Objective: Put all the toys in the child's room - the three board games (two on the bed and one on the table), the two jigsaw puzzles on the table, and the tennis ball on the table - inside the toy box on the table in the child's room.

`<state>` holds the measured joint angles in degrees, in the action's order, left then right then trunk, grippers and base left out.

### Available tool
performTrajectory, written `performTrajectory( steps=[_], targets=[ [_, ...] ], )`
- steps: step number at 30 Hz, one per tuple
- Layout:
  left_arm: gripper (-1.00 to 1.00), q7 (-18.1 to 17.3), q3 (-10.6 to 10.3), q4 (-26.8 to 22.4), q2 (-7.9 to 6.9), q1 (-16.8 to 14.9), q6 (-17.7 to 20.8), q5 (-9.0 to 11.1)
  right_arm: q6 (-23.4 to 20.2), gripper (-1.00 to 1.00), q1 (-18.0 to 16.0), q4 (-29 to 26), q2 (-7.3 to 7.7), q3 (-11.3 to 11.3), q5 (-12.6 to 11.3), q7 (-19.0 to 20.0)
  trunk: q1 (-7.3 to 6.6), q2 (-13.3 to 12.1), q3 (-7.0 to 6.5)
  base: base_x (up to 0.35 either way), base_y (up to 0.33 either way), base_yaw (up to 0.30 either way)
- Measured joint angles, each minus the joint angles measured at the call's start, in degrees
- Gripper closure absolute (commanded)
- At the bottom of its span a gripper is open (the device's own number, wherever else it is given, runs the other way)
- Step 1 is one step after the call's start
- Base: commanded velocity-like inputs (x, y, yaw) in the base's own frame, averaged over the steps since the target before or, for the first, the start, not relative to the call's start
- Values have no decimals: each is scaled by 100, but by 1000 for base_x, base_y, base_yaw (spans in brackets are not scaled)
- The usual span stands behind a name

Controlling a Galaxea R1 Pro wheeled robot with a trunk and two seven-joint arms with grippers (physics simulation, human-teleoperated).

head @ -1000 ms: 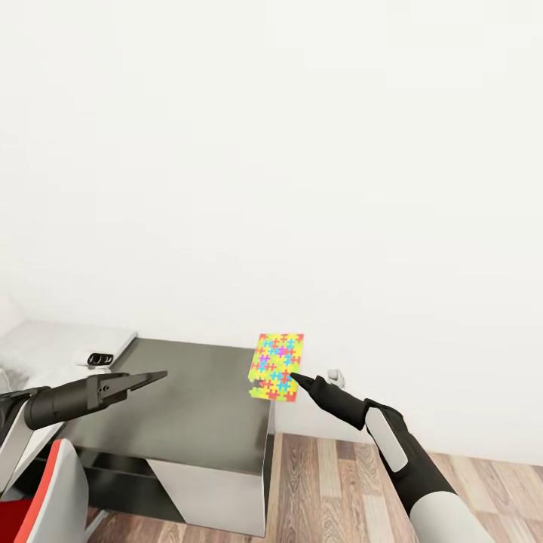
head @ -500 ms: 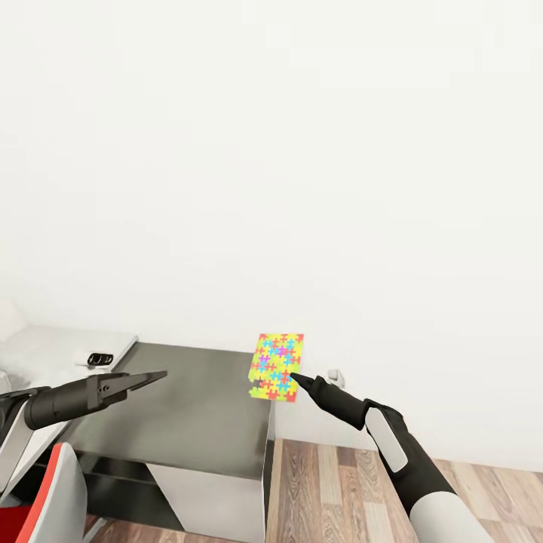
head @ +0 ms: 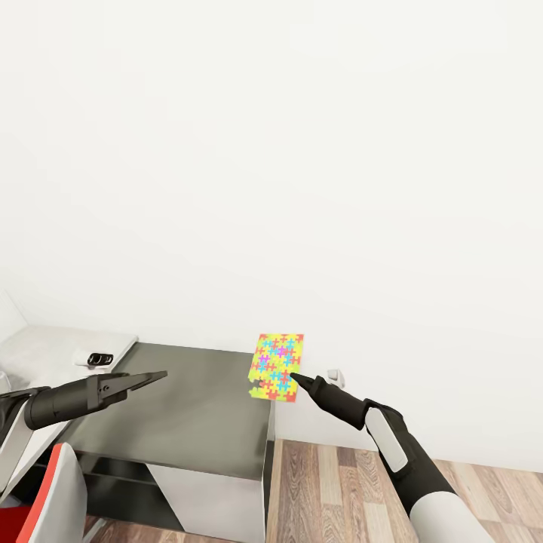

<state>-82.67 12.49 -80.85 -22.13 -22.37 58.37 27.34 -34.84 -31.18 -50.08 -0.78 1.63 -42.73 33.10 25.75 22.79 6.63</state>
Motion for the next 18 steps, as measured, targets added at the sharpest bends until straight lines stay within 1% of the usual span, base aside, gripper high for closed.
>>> performTrajectory(
  steps=[2,5,18],
  targets=[
    [-100,0,0,0,0,0,0,0,1,100,0,0,0,0,4,0,0,0,0,0,0,120],
    [-100,-11,0,0,0,0,0,1,1,100,1,0,0,0,5,0,0,0,0,0,0,225],
    [-100,-17,0,2,0,1,0,1,5,100,1,1,0,0,13,-8,0,0,0,0,0,285]
  ],
)
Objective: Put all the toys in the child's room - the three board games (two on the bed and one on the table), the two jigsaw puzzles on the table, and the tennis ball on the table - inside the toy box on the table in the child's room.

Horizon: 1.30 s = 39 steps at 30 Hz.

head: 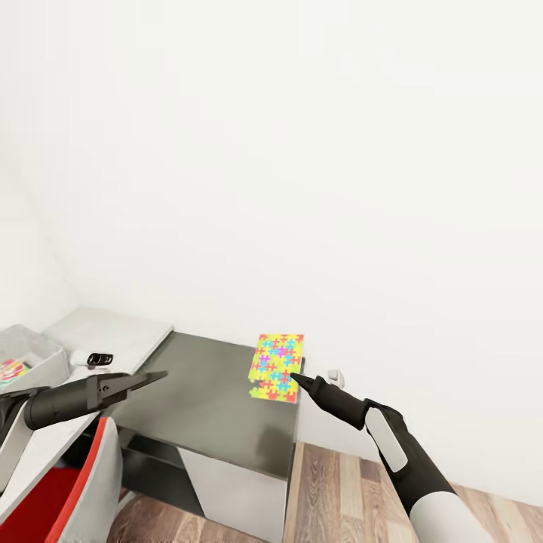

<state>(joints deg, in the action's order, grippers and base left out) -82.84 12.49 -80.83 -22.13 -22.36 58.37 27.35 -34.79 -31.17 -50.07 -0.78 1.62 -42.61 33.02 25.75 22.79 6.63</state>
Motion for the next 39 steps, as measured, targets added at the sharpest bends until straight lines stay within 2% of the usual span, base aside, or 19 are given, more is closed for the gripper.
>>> performTrajectory(
  steps=[22,39],
  targets=[
    [-100,19,0,1,9,0,-13,0,7,100,-2,0,0,0,8,0,0,0,0,0,0,292],
    [-100,25,-3,6,23,0,-183,8,7,100,-4,1,0,0,8,0,0,0,0,0,0,291]
  ],
)
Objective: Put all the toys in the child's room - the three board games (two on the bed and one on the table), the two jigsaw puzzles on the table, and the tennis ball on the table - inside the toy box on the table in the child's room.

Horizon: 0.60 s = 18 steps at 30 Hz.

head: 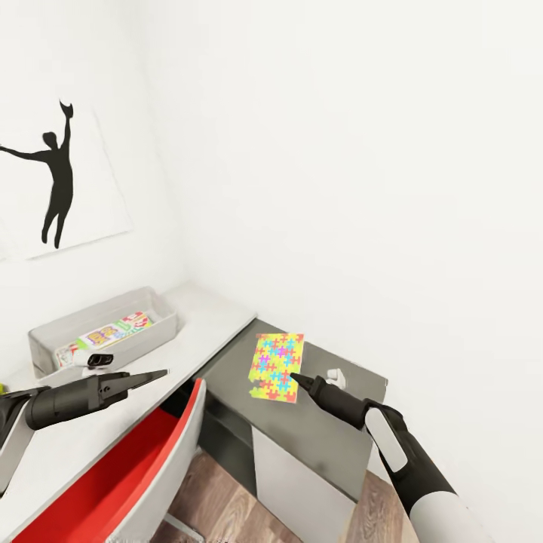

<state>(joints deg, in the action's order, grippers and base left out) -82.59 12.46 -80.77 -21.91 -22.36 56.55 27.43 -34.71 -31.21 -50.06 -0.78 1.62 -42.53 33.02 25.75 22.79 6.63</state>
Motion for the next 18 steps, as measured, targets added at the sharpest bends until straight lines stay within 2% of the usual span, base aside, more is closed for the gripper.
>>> performTrajectory(
  steps=[8,18],
  targets=[
    [-100,1,2,1,4,0,-2,0,4,100,4,0,0,0,0,3,0,0,0,0,0,268],
    [-100,1,3,24,4,-1,-18,0,7,100,1,-2,-4,2,-9,0,0,0,0,0,0,36]
  ],
)
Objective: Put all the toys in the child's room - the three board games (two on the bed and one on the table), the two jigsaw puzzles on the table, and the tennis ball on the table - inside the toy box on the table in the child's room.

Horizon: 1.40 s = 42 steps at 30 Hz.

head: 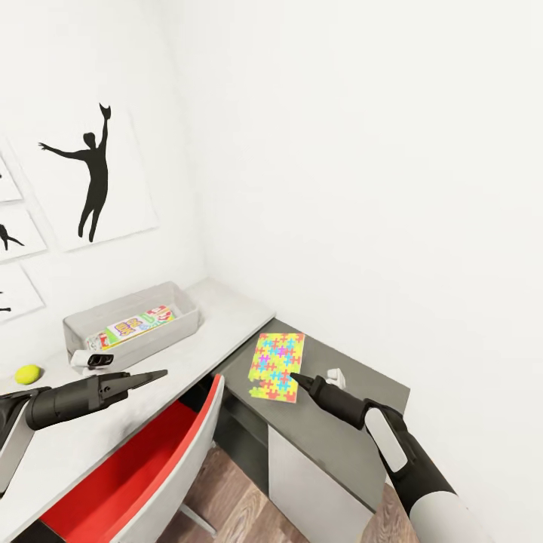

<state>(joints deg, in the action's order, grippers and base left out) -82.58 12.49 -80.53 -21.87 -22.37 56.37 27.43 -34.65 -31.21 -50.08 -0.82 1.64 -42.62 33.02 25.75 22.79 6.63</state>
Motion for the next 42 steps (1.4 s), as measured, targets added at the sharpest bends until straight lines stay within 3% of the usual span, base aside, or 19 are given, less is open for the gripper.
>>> performTrajectory(
  steps=[7,21,31,42],
  targets=[
    [-100,0,0,3,0,1,-2,0,1,100,2,0,-1,-1,3,0,0,0,0,0,0,84],
    [-100,3,0,3,-1,1,-2,1,9,100,2,1,-4,-2,6,0,-1,0,0,10,0,277],
    [-100,5,0,3,8,1,-87,4,11,100,2,1,-1,-1,17,-3,-3,1,0,222,31,291],
    [-100,-7,0,2,9,0,-124,7,11,100,2,1,0,6,16,0,-1,0,0,118,198,291]
  ],
)
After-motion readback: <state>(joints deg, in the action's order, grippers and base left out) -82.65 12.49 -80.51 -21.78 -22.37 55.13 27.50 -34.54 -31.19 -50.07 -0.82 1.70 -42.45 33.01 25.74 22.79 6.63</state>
